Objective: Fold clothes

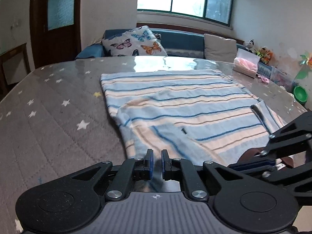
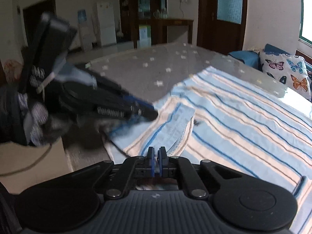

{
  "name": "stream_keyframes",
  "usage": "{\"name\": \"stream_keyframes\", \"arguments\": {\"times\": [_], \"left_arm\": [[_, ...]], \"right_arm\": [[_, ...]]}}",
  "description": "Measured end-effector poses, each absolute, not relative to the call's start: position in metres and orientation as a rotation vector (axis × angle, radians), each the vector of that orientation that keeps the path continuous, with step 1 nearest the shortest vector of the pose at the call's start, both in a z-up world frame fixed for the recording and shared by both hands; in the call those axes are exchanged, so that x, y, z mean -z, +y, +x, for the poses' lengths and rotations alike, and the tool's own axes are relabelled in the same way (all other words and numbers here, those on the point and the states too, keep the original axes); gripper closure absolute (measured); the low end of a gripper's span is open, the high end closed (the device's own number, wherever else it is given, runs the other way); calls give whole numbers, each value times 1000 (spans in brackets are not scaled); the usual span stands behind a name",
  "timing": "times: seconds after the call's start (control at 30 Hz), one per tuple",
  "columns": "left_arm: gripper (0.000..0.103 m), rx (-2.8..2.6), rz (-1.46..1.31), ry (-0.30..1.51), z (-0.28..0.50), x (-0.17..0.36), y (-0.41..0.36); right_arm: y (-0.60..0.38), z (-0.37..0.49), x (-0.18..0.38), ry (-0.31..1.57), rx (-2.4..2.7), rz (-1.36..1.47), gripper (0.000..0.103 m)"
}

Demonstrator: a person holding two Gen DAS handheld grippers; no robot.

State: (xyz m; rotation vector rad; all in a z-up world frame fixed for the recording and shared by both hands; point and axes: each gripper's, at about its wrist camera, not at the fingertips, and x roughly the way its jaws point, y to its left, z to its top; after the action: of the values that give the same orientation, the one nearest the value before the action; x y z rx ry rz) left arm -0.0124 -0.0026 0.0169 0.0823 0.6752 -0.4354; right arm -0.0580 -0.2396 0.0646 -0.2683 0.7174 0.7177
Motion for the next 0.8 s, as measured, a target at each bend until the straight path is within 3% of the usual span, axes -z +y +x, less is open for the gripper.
{"name": "stream_keyframes", "arguments": {"times": [0.47,0.8], "left_arm": [[94,575,195,678,-32,-5,-22],[90,557,162,720,-52,-7,6]], "right_arm": [[-246,-8,-82,714,-706,-128,93],[-220,6,-53,751,-758,-196,93]]}}
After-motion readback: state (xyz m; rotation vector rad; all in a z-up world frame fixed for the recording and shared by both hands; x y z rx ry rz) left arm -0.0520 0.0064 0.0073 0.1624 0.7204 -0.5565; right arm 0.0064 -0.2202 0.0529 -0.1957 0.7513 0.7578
